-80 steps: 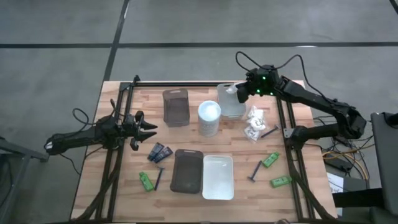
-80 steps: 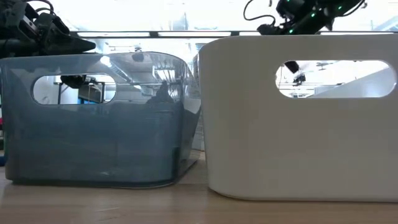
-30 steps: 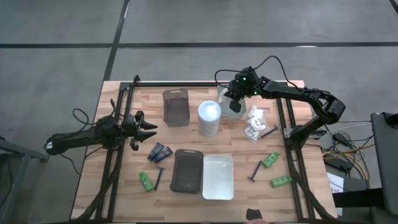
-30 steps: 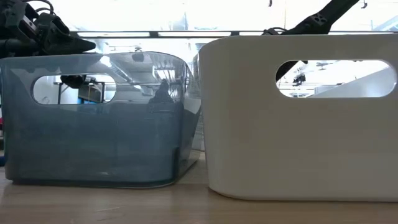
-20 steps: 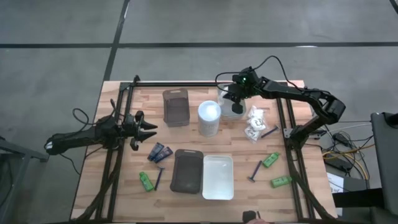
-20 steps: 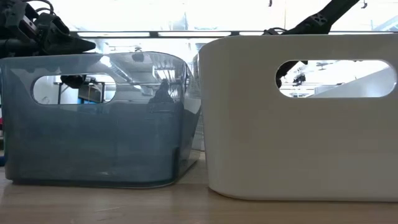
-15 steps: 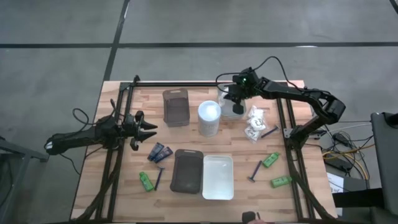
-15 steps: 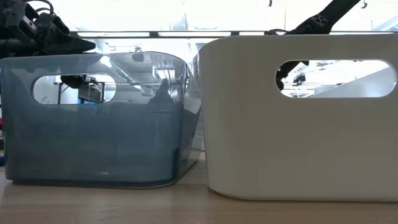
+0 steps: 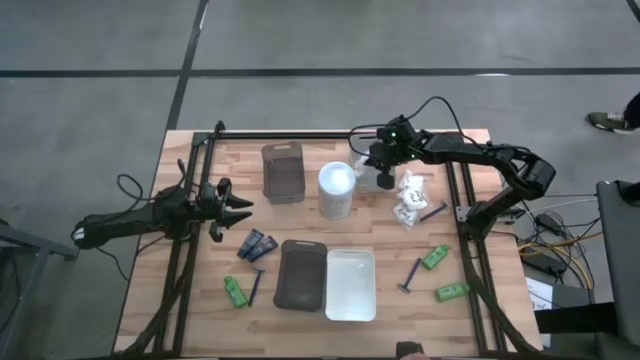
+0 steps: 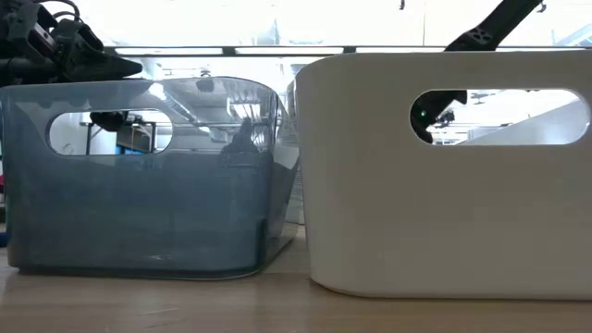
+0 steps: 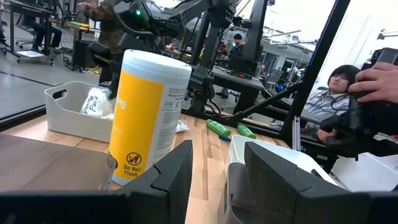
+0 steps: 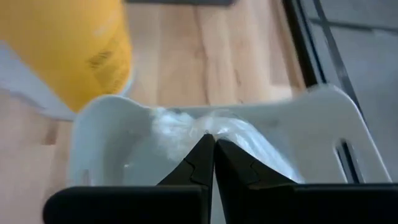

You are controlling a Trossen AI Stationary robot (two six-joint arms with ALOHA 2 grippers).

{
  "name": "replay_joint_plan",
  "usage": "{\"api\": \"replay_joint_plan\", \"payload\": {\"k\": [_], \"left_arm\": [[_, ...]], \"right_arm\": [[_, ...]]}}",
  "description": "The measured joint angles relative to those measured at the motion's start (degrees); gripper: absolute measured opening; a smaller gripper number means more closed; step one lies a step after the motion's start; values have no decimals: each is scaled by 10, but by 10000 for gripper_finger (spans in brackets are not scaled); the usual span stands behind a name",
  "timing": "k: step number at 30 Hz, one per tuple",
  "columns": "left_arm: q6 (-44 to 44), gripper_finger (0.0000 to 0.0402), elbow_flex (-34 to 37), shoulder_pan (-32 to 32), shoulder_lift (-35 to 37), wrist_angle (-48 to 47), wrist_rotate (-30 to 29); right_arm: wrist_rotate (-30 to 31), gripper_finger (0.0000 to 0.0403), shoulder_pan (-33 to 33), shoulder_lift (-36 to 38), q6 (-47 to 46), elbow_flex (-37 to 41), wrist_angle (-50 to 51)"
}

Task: Pick & Place Travel size toiletries
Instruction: Put the white cotton pack into the gray bin

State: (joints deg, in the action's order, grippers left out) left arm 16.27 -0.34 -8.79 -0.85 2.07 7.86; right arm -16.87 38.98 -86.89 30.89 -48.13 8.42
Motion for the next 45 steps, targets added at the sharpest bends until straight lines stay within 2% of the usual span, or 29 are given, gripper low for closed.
{"api": "replay_joint_plan", "payload": {"k": [5,13,22,26,30,33,37,42,45], "left_arm": [[0,151,0,0,0,0,0],[0,151,0,0,0,0,0],[0,151,0,0,0,0,0],[0,151,0,0,0,0,0],[0,151,0,0,0,0,0],[0,151,0,0,0,0,0],[0,151,0,0,0,0,0],[0,151,0,0,0,0,0],[0,151,0,0,0,0,0]], "right_arm": [[19,38,1,0,-60,0,3],[21,124,1,17,-178,0,64],[20,192,2,103,-298,-1,193],[19,202,6,135,-371,-1,197],[18,177,11,129,-415,-1,190],[8,135,10,111,-437,-1,193],[-47,71,6,103,-456,-17,212],[-57,19,0,144,-469,-37,278],[-56,11,-6,180,-476,-39,327]]}}
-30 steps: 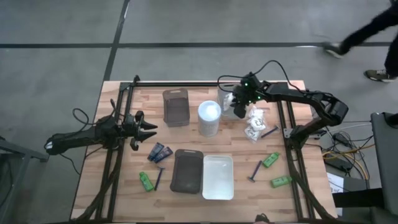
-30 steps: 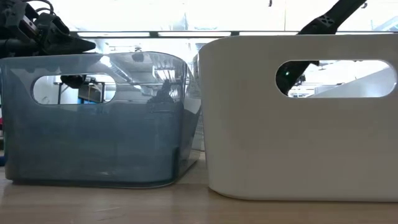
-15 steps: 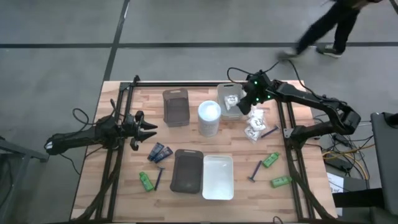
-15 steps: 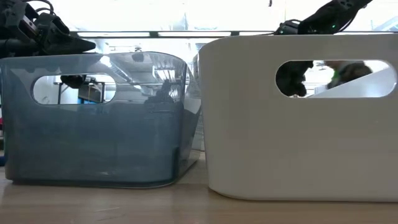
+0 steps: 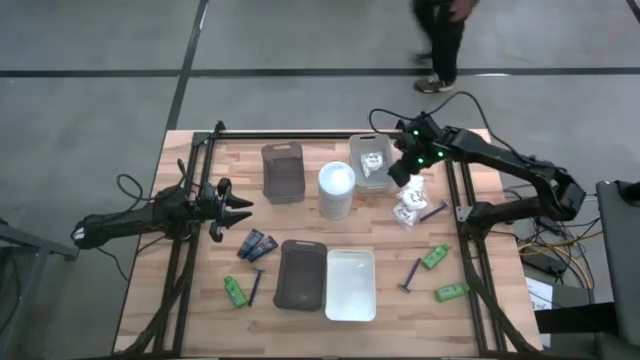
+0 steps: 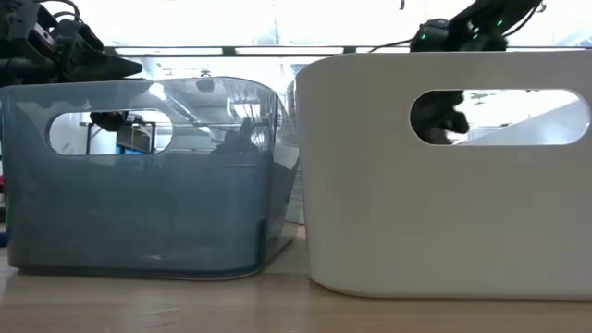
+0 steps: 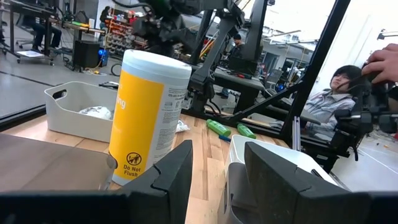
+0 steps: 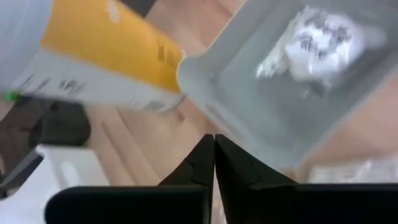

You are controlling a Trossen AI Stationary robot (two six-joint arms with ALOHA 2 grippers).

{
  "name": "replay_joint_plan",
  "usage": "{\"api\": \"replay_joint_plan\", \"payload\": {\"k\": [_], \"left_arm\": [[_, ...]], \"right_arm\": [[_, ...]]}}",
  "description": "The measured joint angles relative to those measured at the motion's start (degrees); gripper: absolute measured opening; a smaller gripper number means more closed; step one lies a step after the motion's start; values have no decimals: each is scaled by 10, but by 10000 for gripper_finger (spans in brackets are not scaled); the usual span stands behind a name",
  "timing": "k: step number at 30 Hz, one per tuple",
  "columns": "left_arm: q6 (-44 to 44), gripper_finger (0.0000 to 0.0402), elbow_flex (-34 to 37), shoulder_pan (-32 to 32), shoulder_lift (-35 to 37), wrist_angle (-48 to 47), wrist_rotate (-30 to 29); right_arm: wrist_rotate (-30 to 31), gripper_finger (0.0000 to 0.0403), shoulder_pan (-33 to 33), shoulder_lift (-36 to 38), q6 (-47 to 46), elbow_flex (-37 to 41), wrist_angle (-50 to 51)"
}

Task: Pick & Place Travel size toiletries
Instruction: Put the white cotton pack into the gray bin

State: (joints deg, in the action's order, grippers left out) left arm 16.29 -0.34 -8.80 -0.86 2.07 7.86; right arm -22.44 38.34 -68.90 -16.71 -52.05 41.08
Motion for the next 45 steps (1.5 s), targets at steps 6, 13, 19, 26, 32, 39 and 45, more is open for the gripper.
{"api": "replay_joint_plan", "payload": {"k": [6,13,19,26,32,39,45], "left_arm": [[0,151,0,0,0,0,0],[0,151,0,0,0,0,0],[0,151,0,0,0,0,0],[0,151,0,0,0,0,0],[0,151,0,0,0,0,0],[0,151,0,0,0,0,0],[0,151,0,0,0,0,0]], "right_arm": [[48,30,-30,58,-44,0,85],[106,80,-66,97,-102,16,145],[110,147,-96,103,-195,45,145],[172,197,-138,88,-200,61,144],[218,194,-171,55,-208,62,143],[249,169,-208,3,-208,62,138],[291,149,-216,-40,-208,66,138]]}}
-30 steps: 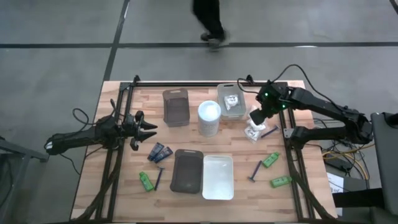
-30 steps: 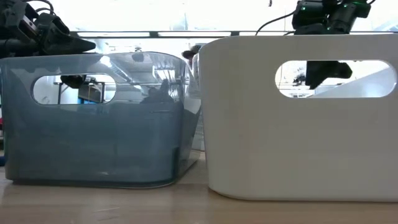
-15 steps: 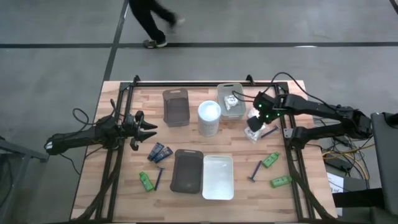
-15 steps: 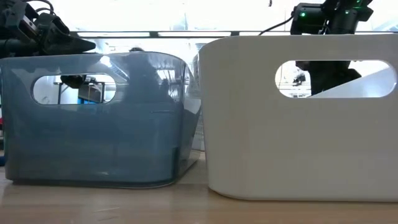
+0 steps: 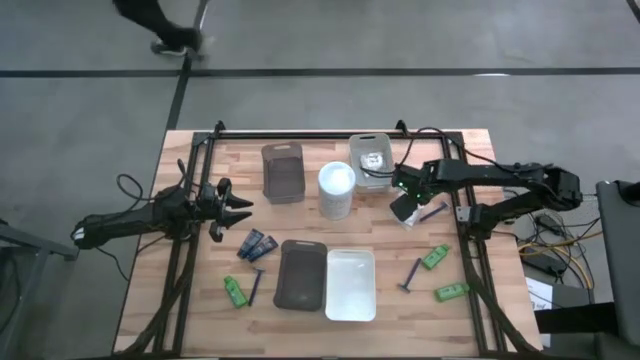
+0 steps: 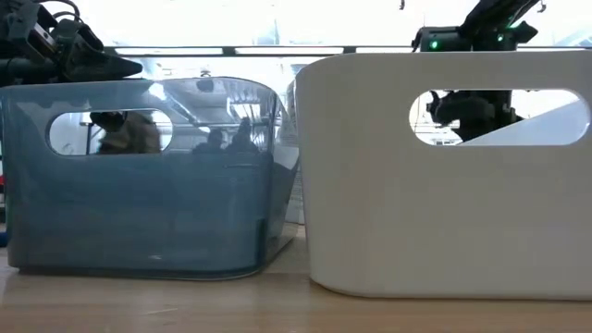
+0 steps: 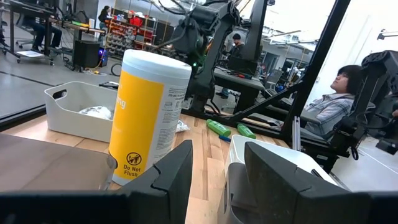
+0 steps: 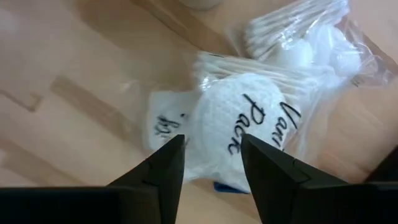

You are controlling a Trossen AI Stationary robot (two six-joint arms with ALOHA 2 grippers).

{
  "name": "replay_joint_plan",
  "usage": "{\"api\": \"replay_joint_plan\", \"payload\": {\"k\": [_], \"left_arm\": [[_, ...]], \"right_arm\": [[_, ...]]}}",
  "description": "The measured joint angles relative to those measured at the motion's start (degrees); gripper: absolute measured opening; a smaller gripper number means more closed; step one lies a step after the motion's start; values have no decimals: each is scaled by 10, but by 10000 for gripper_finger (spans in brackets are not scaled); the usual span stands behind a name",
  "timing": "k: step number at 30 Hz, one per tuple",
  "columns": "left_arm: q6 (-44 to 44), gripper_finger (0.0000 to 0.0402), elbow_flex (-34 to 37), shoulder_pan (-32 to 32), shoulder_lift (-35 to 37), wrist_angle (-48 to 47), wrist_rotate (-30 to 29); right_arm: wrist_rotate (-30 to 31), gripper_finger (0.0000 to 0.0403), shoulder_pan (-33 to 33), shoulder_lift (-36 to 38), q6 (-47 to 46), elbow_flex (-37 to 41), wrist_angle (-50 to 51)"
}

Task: Pick & Place Travel size toiletries
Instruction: Put the white cotton pack into the gray bin

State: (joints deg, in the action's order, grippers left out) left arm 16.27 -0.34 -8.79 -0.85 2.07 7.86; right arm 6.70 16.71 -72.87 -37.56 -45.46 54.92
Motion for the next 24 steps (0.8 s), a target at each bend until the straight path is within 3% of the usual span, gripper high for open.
{"api": "replay_joint_plan", "payload": {"k": [12,24], "left_arm": [[0,151,0,0,0,0,0],[0,151,0,0,0,0,0]], "right_arm": [[10,103,0,-61,20,9,-34],[10,13,0,-52,22,11,-23]]}}
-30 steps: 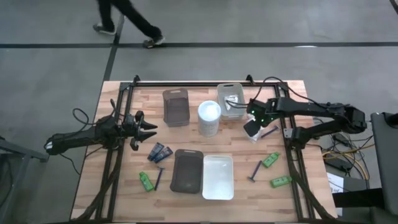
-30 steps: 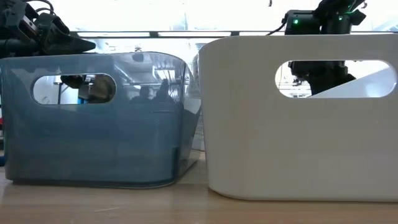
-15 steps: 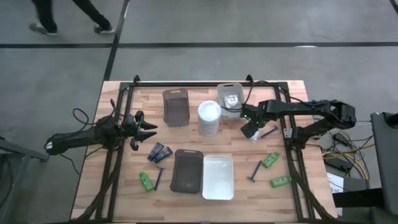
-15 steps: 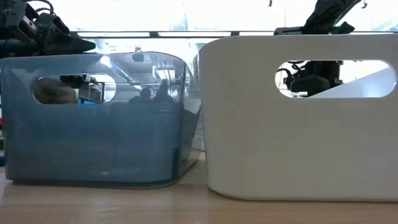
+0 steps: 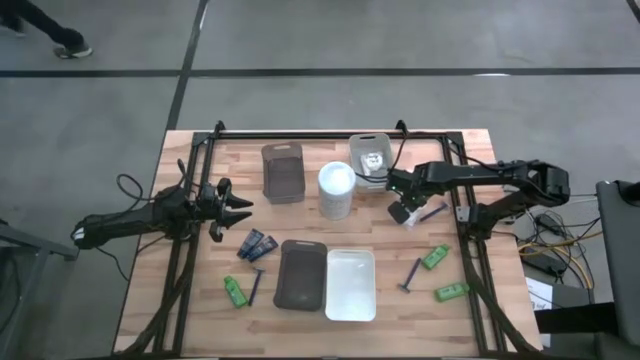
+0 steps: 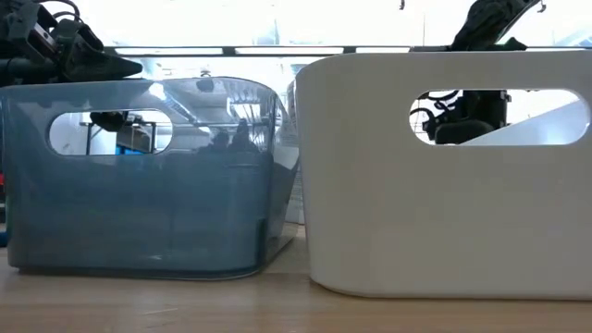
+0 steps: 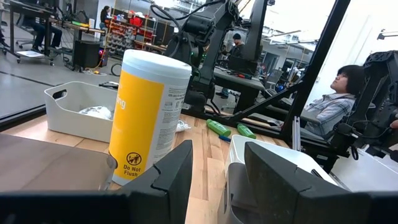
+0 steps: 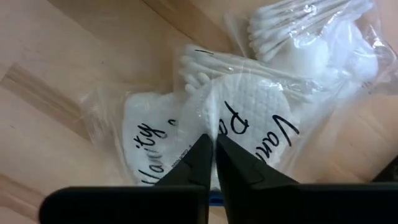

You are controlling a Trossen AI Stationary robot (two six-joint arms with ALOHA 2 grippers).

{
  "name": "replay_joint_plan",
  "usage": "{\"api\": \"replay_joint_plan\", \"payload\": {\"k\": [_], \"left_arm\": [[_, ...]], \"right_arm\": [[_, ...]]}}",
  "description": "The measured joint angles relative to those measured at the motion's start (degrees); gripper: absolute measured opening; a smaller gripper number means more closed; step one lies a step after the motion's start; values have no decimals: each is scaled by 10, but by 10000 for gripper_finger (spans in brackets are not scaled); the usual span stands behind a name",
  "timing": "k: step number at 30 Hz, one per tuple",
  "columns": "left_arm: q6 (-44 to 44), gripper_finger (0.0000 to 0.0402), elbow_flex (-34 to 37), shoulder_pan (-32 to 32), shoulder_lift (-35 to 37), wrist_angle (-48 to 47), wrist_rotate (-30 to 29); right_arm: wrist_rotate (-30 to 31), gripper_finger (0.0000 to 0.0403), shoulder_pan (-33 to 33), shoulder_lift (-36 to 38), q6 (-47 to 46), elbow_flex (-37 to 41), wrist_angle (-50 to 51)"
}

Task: Pick & Place Travel size toiletries
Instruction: Put the white cotton pack into the gray bin

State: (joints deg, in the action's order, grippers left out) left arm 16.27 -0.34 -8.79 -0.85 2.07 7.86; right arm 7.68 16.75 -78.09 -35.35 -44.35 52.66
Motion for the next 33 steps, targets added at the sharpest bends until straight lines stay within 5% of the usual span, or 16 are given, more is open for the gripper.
{"api": "replay_joint_plan", "payload": {"k": [23,33], "left_arm": [[0,151,0,0,0,0,0],[0,151,0,0,0,0,0]], "right_arm": [[-1,10,2,142,-22,-71,137],[21,10,4,150,-22,-146,158]]}}
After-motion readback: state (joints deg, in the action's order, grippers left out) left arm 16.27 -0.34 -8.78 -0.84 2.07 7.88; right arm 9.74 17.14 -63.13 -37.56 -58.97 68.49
